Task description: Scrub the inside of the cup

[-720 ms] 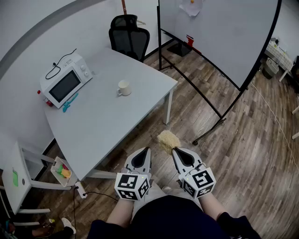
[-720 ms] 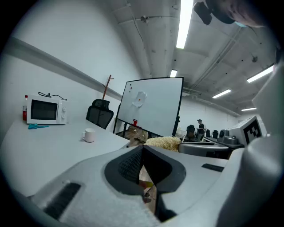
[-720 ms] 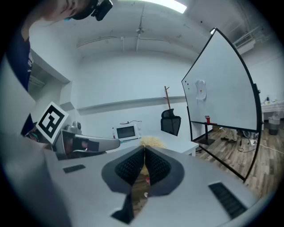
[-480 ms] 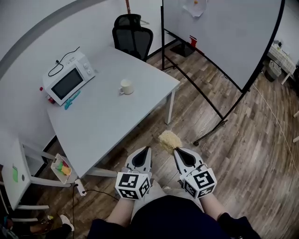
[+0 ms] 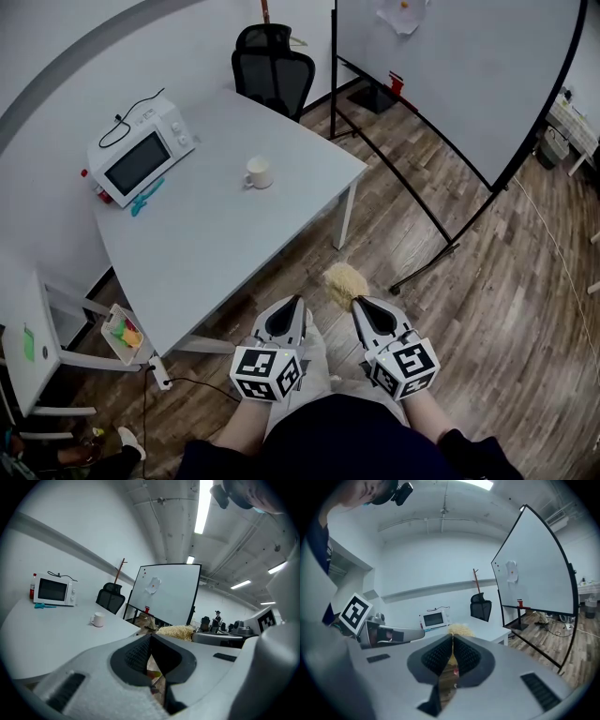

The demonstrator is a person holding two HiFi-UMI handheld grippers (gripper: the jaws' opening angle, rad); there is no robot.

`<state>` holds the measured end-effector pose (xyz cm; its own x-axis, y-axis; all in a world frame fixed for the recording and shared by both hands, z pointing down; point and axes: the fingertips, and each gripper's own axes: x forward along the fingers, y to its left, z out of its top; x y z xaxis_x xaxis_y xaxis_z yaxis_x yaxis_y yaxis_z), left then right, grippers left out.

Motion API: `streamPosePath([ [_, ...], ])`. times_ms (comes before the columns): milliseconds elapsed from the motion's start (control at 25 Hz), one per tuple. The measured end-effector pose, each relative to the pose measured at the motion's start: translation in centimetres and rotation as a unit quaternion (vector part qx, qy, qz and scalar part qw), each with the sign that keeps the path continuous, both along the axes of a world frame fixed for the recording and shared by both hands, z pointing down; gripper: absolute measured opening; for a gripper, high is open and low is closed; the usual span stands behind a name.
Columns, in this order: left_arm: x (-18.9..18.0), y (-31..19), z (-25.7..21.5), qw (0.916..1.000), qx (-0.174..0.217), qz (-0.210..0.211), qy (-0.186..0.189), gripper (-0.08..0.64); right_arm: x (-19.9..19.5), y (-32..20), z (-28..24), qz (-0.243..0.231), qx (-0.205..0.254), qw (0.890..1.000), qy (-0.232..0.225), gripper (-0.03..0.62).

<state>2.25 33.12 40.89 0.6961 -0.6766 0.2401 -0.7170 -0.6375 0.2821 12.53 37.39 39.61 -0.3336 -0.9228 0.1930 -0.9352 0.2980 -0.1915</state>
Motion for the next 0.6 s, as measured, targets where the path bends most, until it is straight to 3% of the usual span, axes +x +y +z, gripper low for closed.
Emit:
streamPosePath([
  [240, 0.1, -3.6, 0.5, 1.0000, 0.001, -0.003, -0.001, 0.018, 0.3, -3.7, -0.2, -0.003, 0.014, 1.000, -0.001, 0.031],
  [600, -0.1, -12.9, 1.2, 0.9997, -0.002, -0.026, 0.002, 0.018, 0.3, -12.9, -0.3, -0.033, 0.016, 0.999, -0.003, 0.031],
])
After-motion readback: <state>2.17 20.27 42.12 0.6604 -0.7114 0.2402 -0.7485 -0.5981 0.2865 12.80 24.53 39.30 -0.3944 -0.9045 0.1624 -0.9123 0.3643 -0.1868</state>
